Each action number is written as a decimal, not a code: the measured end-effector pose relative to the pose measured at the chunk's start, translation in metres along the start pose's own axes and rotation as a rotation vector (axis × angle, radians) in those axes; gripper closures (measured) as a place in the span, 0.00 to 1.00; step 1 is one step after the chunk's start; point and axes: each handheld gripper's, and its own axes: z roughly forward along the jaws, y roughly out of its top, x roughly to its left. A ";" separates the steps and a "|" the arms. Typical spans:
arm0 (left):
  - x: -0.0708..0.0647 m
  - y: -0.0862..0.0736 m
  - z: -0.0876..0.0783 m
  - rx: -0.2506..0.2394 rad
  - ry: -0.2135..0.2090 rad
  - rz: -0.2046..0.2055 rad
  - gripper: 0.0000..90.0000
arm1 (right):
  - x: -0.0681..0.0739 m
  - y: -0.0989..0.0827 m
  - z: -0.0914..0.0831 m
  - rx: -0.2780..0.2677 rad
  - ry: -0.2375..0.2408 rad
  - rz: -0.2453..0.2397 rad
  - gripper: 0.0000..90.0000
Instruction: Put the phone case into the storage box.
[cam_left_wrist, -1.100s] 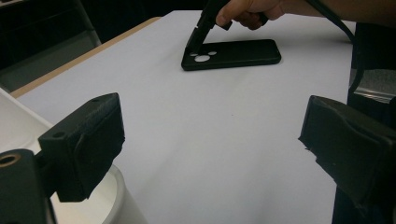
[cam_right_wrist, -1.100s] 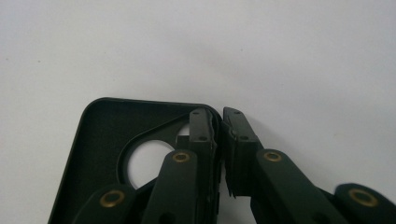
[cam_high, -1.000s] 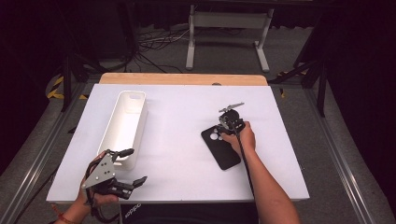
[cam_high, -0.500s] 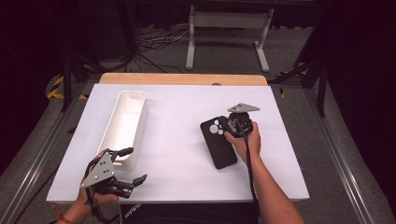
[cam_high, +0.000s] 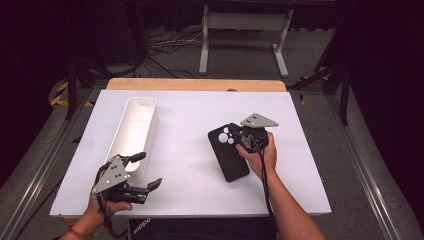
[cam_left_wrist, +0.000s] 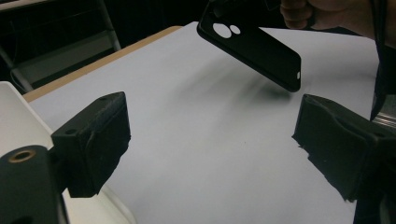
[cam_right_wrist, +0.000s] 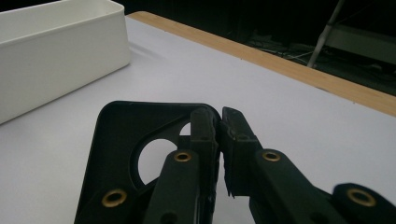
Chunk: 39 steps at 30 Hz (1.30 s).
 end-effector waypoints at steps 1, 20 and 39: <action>0.000 0.003 0.002 0.005 0.006 -0.003 0.14 | 0.002 0.001 -0.001 -0.011 -0.002 -0.008 0.94; -0.009 0.044 0.057 0.028 -0.012 -0.016 0.16 | 0.016 0.002 -0.011 -0.074 -0.002 -0.040 0.94; -0.010 0.055 0.099 0.028 -0.107 -0.043 0.18 | 0.039 0.001 -0.013 -0.135 0.002 -0.086 0.94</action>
